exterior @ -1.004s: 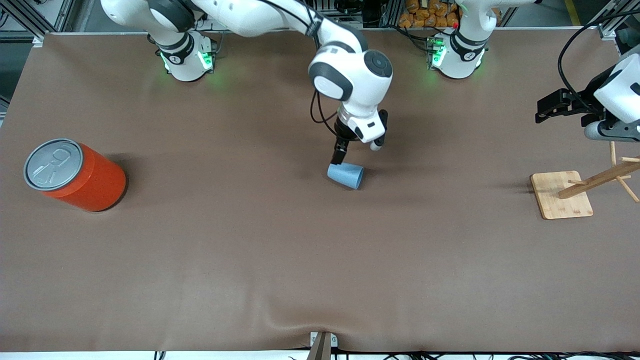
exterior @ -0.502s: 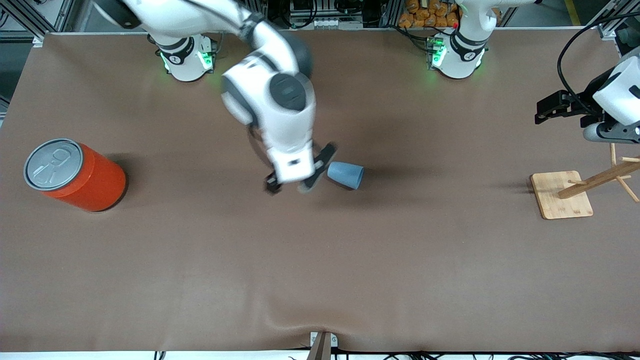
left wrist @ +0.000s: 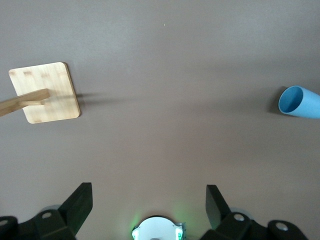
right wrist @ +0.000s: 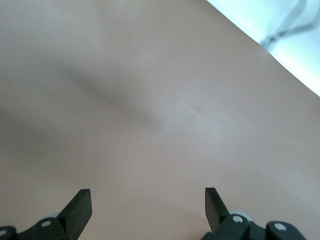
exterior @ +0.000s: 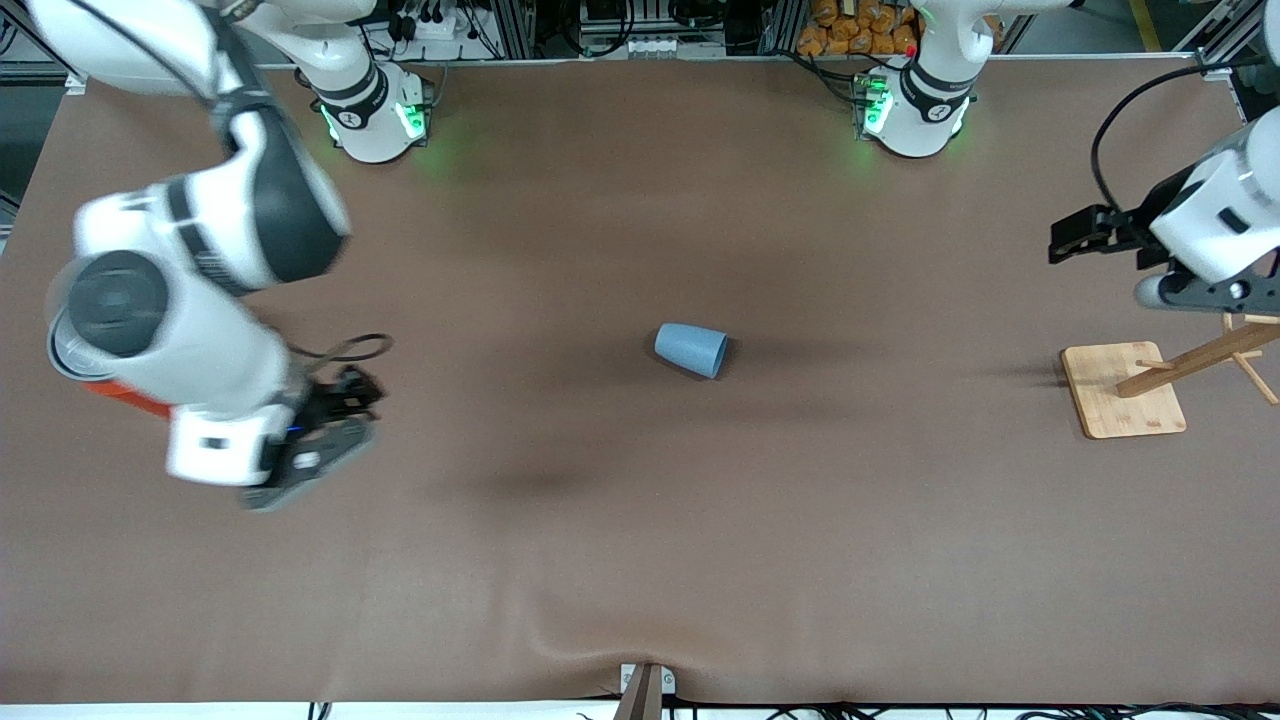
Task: Flip cup
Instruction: 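Withdraw the right gripper while the left gripper reaches toward the cup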
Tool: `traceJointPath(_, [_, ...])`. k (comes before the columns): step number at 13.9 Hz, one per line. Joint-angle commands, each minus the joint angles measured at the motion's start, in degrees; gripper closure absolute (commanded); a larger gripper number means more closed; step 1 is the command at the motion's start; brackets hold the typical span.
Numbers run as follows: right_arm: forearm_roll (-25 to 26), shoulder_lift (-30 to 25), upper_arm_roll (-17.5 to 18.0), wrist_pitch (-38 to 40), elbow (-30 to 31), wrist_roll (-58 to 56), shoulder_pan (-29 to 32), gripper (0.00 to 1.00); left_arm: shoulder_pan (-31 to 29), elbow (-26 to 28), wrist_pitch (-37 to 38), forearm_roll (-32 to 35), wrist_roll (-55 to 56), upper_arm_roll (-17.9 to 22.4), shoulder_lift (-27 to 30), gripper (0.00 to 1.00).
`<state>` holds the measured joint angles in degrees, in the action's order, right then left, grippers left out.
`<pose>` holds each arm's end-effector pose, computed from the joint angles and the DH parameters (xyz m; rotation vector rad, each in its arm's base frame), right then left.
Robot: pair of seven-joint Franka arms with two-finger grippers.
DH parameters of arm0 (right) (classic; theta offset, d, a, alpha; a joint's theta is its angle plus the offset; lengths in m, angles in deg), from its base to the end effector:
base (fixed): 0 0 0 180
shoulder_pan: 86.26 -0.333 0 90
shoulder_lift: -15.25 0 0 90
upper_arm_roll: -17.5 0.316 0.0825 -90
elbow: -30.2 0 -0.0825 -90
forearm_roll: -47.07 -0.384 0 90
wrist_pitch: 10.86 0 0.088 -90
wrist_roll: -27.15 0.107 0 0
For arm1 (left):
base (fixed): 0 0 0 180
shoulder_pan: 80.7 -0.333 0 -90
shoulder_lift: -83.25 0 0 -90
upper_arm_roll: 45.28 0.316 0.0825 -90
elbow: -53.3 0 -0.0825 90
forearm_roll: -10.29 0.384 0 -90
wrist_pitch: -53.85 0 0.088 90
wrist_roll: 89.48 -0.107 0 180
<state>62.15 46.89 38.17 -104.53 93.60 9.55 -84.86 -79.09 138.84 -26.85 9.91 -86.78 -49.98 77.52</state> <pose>0.6947 0.1410 0.5142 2.9240 0.9191 0.0092 0.5629 -0.0607 0.5920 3.1263 -0.0998 -0.2897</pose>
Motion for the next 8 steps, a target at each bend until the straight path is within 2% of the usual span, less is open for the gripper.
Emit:
traceJointPath(1, [-2.15,-6.48,1.13,2.09,1.81,0.71,4.47,0.00,0.50,-0.64,-0.42,-0.32,2.23,-0.39,-0.95,0.00])
traceJointPath(2, [-4.51,-7.46,0.52,3.74,1.89,4.99,5.18,0.00,0.50,-0.38,-0.77,-1.54,2.23,-0.39,-1.65,0.00])
traceJointPath(3, [-8.11,-8.86,-2.62,6.63,1.89,12.08,4.41,0.00,0.41,-0.29,-1.47,-3.46,2.31,-0.39,-2.44,0.00])
traceJointPath(5, [-21.43,-13.51,-12.97,8.41,4.69,22.57,2.56,0.00,-0.12,-0.29,-3.31,-8.55,2.40,-0.30,-4.80,0.00])
traceJointPath(6, [-25.16,-16.14,-17.72,8.94,6.79,22.87,1.51,0.00,-0.29,-0.29,-4.11,-11.19,2.40,-0.30,-6.38,0.00])
traceJointPath(7, [-25.45,-18.61,-20.21,9.47,9.51,22.78,0.46,0.00,-0.21,-0.29,-5.16,-13.92,2.40,-0.30,-8.49,0.00])
traceJointPath(8, [-25.46,-21.94,-21.10,9.56,12.50,23.22,0.36,0.00,0.14,-0.03,-6.82,-16.55,2.40,-0.30,-10.60,0.00])
